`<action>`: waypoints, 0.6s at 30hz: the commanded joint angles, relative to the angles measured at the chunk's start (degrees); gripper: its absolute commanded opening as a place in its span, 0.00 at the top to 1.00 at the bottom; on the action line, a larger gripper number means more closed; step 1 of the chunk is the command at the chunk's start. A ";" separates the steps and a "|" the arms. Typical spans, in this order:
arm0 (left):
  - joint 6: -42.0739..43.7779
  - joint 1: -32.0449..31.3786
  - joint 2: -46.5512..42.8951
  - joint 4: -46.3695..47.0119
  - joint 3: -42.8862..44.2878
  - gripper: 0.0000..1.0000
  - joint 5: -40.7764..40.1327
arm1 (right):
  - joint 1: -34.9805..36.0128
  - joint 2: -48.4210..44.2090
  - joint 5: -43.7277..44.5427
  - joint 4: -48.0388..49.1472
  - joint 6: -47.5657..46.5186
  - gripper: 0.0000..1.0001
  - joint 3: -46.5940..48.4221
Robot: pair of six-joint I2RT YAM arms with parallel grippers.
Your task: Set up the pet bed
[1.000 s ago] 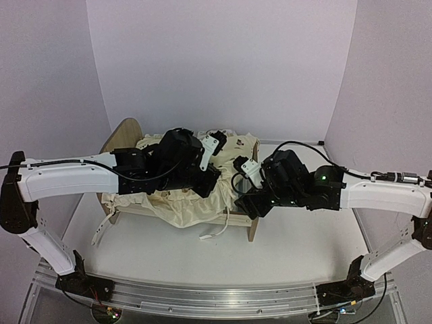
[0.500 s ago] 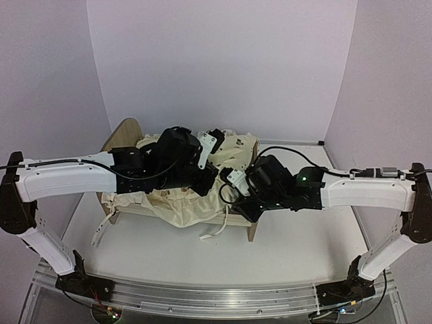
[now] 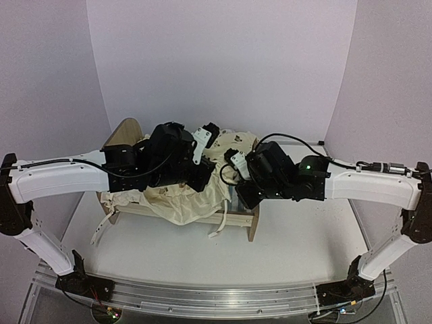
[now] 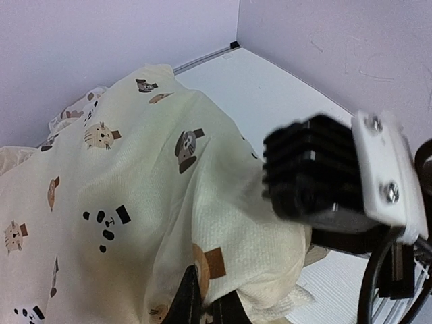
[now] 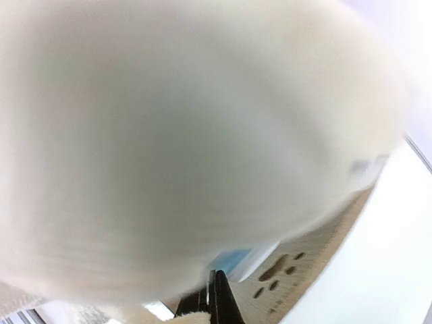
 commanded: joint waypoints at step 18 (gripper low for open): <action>0.65 0.20 -1.28 2.51 -0.45 0.95 -1.33 | -17.21 18.63 -8.84 -18.44 19.80 1.00 18.09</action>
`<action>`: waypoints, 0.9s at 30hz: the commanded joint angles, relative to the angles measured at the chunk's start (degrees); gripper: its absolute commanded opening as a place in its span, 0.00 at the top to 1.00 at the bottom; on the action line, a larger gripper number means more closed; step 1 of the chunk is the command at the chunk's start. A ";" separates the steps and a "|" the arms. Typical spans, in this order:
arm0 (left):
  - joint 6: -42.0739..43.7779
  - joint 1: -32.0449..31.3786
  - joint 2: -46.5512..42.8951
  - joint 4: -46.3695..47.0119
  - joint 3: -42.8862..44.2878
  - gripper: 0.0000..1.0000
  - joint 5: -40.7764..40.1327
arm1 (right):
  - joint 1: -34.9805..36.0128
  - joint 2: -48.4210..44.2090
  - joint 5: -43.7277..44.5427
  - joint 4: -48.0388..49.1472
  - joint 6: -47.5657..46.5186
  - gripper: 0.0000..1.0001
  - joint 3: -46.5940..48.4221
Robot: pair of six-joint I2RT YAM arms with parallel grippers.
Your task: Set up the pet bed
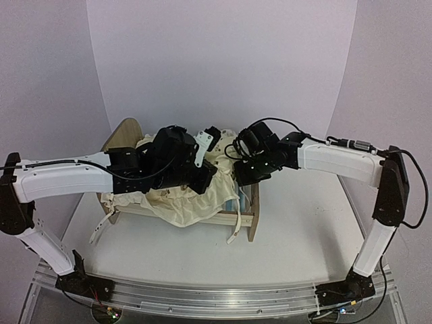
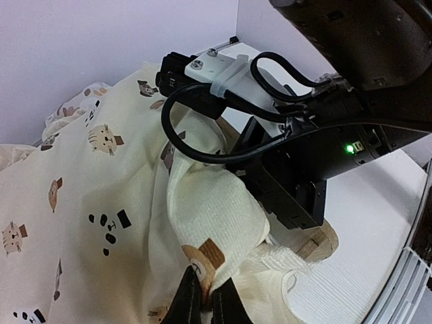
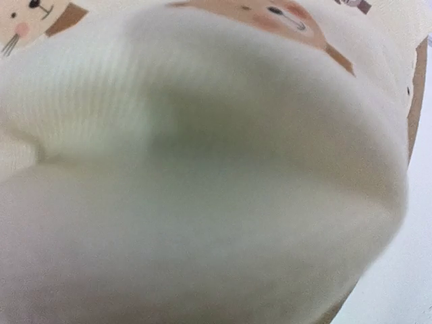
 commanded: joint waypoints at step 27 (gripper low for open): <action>0.04 0.07 0.05 2.69 0.76 0.95 -1.53 | -2.16 -3.95 -8.42 -13.54 11.44 1.00 -1.92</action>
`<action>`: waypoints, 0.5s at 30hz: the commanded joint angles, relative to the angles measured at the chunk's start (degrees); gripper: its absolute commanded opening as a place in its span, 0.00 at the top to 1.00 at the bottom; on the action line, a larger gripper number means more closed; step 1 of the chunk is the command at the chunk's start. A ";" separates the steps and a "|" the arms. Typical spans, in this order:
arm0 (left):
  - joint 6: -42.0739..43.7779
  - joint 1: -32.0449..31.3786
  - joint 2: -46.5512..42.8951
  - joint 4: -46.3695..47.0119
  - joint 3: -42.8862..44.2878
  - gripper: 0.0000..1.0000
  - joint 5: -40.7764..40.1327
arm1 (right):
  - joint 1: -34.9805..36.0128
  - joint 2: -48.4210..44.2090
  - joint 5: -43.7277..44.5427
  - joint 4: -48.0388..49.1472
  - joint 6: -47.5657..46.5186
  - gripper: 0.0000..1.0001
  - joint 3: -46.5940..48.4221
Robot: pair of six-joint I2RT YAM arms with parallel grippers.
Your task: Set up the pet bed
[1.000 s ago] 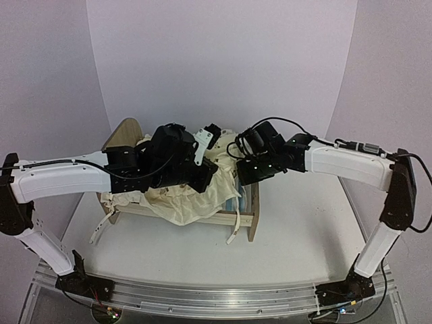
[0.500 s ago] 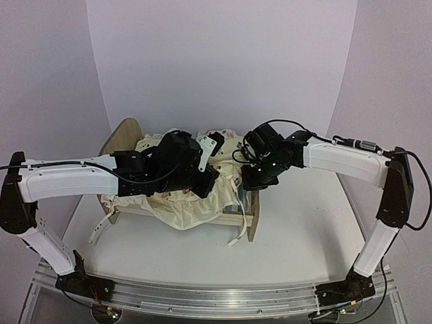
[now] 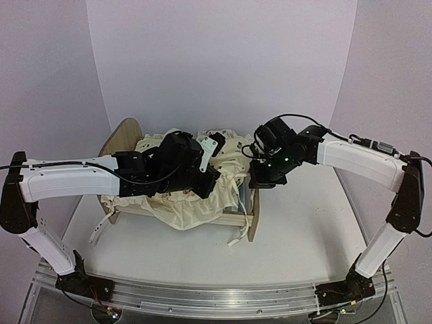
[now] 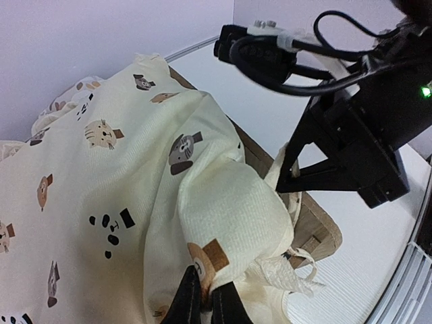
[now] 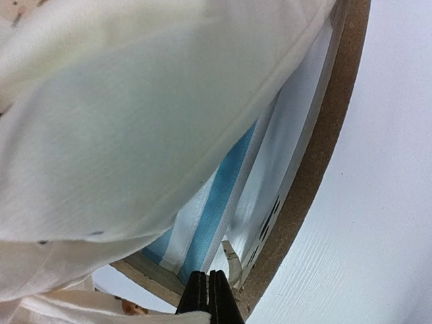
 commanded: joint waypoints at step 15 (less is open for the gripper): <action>-0.10 0.31 -1.26 1.77 0.74 0.95 -1.12 | 0.65 7.72 2.34 -2.26 1.58 0.86 -0.51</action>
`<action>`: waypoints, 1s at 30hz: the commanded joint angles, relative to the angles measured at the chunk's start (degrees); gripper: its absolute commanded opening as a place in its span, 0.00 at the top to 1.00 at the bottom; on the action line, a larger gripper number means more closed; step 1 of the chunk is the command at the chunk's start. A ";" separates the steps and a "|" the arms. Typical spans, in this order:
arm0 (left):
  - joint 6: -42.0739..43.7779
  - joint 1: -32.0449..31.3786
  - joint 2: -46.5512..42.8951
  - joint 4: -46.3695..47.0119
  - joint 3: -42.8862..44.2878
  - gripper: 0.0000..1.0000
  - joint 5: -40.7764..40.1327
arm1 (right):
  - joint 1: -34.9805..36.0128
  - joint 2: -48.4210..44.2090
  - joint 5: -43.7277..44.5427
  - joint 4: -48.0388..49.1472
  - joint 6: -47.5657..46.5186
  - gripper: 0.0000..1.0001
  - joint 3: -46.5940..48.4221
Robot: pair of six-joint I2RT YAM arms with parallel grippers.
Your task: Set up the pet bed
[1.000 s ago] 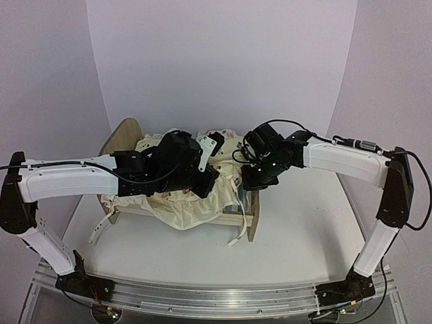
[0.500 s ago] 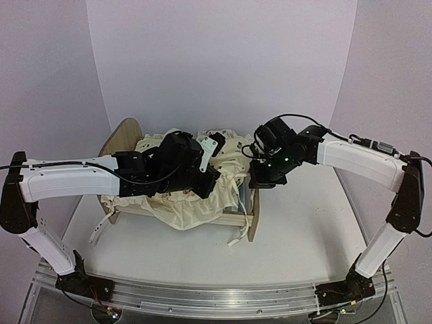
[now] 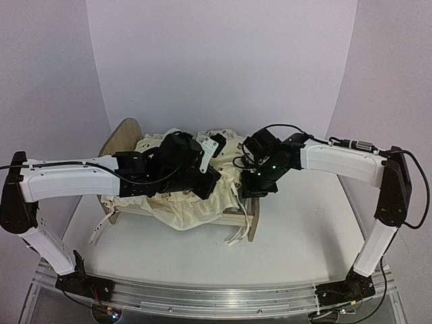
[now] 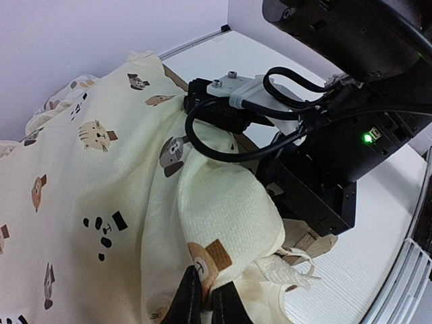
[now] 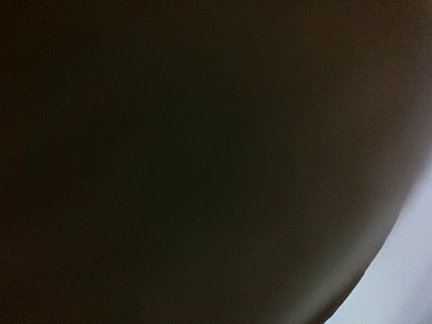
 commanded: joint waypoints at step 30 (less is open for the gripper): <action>-1.04 0.44 11.41 1.09 4.65 0.94 4.22 | 6.01 -24.91 11.52 -4.88 2.08 0.35 -18.08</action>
